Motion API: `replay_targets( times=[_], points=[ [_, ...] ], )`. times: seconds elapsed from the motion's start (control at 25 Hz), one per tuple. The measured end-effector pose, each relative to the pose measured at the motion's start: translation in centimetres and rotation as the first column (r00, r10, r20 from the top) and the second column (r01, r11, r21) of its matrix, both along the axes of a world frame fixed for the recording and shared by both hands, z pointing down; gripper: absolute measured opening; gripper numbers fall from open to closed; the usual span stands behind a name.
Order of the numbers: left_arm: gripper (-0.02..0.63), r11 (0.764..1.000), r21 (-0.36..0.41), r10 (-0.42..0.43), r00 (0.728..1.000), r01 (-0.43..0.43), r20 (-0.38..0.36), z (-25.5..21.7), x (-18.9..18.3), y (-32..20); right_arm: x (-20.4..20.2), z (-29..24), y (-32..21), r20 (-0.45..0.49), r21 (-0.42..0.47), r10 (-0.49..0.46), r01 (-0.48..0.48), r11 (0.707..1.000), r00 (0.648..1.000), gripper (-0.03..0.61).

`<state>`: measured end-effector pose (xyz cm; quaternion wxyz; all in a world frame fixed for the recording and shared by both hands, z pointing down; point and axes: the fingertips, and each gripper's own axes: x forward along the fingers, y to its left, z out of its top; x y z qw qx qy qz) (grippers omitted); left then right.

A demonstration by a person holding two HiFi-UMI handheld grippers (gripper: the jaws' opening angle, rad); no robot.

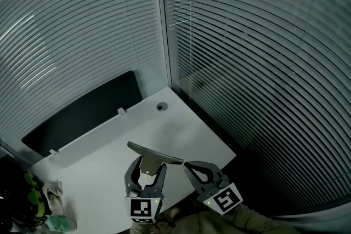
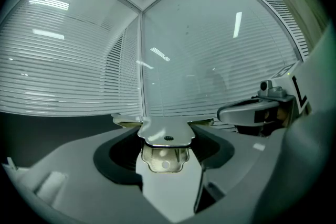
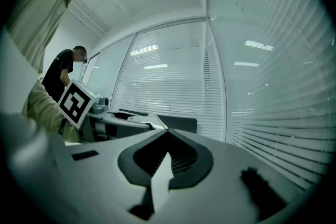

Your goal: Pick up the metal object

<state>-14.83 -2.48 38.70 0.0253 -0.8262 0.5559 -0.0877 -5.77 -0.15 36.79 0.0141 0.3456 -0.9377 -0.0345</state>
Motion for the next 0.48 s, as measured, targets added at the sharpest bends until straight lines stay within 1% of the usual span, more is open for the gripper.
replay_targets(
  times=[0.12,0.36,0.48],
  points=[
    [0.296,1.0,0.005,-0.001,1.0,0.001,0.004,0.0,-0.22,0.04,-0.18,-0.1,-0.02,0.0,0.002,-0.003,0.003,1.0,1.0,0.003],
    [0.296,1.0,-0.018,-0.026,1.0,0.026,-0.014,-0.2,-0.55,-0.07,-0.59,-0.1,-0.29,-0.001,0.001,-0.016,0.016,1.0,1.0,0.003],
    [0.296,1.0,-0.006,-0.026,1.0,0.026,-0.005,-0.18,-0.77,-0.28,-0.75,-0.22,-0.55,0.002,-0.001,-0.019,0.019,1.0,1.0,0.003]
  ],
)
